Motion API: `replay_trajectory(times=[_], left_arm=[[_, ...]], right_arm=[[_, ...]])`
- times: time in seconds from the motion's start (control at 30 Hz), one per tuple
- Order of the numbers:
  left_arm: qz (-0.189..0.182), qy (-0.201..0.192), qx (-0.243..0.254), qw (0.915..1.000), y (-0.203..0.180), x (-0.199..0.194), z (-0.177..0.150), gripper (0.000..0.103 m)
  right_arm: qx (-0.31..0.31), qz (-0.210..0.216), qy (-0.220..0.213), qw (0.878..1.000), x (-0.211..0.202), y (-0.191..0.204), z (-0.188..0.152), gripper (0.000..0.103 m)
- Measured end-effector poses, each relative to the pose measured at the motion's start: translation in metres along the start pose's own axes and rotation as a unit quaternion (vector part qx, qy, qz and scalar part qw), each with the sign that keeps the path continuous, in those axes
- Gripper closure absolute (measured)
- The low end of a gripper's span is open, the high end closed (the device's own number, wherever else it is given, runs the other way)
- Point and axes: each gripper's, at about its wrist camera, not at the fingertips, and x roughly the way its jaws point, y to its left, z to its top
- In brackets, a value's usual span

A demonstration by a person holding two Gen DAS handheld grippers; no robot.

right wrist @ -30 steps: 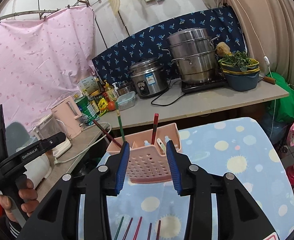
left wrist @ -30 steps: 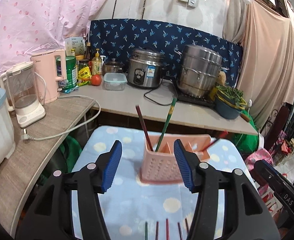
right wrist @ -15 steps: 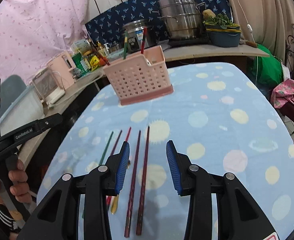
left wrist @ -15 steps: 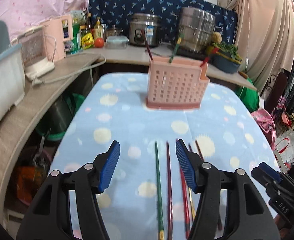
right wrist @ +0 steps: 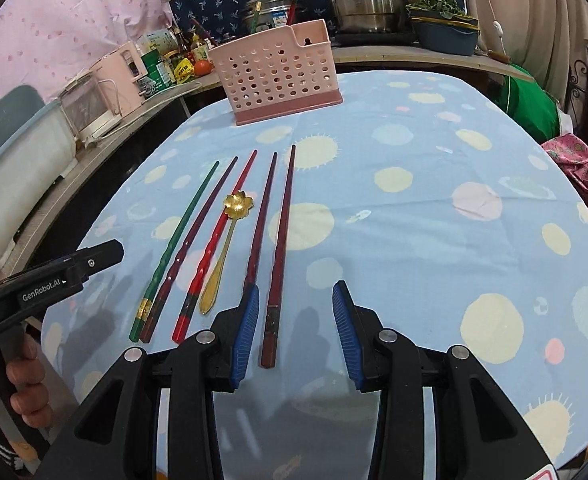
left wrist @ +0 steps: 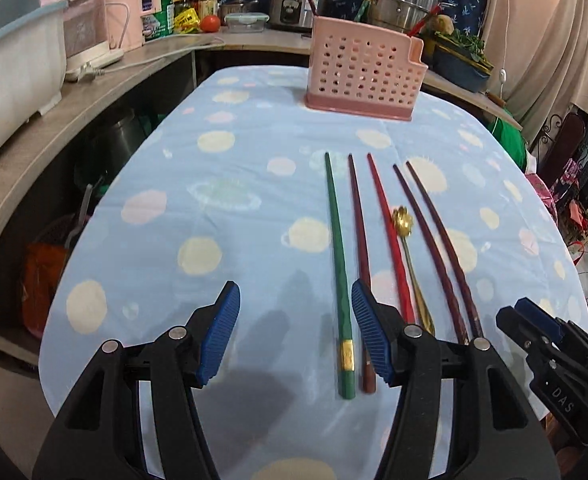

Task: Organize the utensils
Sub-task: 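Move both open tools back down to the remaining utensils, then close the left tool on the green chopstick while the right tool grasps a dark red chopstick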

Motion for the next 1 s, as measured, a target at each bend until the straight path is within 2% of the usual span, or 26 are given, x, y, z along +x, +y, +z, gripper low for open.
replay_trajectory(times=[0.33,0.4,0.6,1.0], left_arm=[[-0.001,0.010,0.010,0.9999,-0.003,0.001,-0.016,0.048],[-0.002,0.012,0.012,0.9999,-0.005,0.002,-0.018,0.048],[-0.004,0.018,0.016,0.9997,-0.007,0.005,-0.023,0.048],[0.000,0.033,0.022,0.9992,-0.010,0.014,-0.031,0.048]], right_arm=[[-0.019,-0.005,0.009,1.000,0.007,0.011,-0.009,0.069],[-0.022,-0.005,0.011,1.000,0.008,0.012,-0.011,0.075],[-0.025,-0.008,0.018,1.000,0.012,0.013,-0.014,0.083],[-0.045,-0.026,0.008,0.999,0.013,0.017,-0.018,0.087]])
